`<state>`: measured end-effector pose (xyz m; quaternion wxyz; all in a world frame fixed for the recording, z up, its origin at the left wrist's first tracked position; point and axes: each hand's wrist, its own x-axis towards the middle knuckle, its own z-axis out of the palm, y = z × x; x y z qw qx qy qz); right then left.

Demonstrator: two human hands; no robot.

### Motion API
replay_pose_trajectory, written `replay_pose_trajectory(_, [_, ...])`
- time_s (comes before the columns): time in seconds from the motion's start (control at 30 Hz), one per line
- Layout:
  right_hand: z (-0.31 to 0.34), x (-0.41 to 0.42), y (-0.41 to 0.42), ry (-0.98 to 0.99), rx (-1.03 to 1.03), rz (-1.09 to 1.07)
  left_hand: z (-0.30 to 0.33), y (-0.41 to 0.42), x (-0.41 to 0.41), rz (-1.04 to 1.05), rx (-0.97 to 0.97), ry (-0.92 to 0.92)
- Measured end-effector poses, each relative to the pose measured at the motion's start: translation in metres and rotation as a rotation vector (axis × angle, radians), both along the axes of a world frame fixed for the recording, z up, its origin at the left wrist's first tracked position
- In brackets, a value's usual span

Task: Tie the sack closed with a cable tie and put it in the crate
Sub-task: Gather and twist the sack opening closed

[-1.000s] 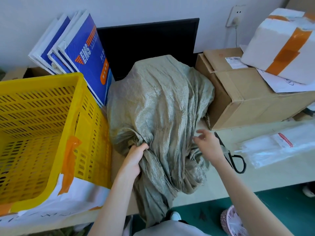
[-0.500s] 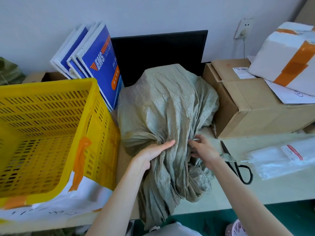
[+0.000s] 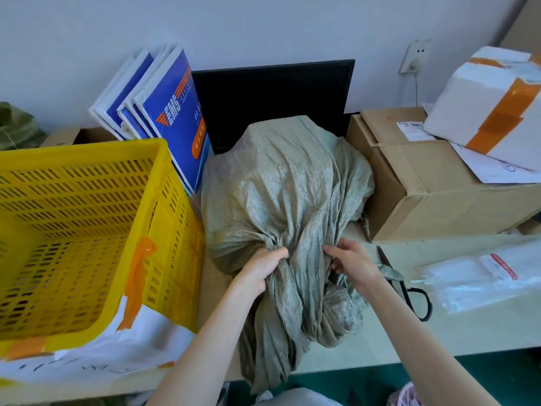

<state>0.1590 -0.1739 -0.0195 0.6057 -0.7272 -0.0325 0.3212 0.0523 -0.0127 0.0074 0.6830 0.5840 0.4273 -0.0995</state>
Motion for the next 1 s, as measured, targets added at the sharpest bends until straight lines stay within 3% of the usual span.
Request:
replay_pose_trajectory(0.17, [0.0,-0.004,-0.006,0.029,0.048,-0.025,0.005,-0.003,-0.002,-0.012,-0.122,-0.06])
replay_pose_trajectory(0.33, [-0.001,-0.009,-0.008,0.042,0.059,-0.028,0.004,-0.002,-0.001,-0.175,-0.018,-0.001])
replay_pose_trajectory(0.87, [0.005,-0.02,-0.016,0.125,0.148,-0.034,-0.008,-0.012,0.001,0.026,-0.117,-0.092])
replay_pose_trajectory(1.0, [0.005,-0.028,-0.014,0.094,0.148,-0.036,0.004,-0.014,0.005,-0.06,-0.103,-0.011])
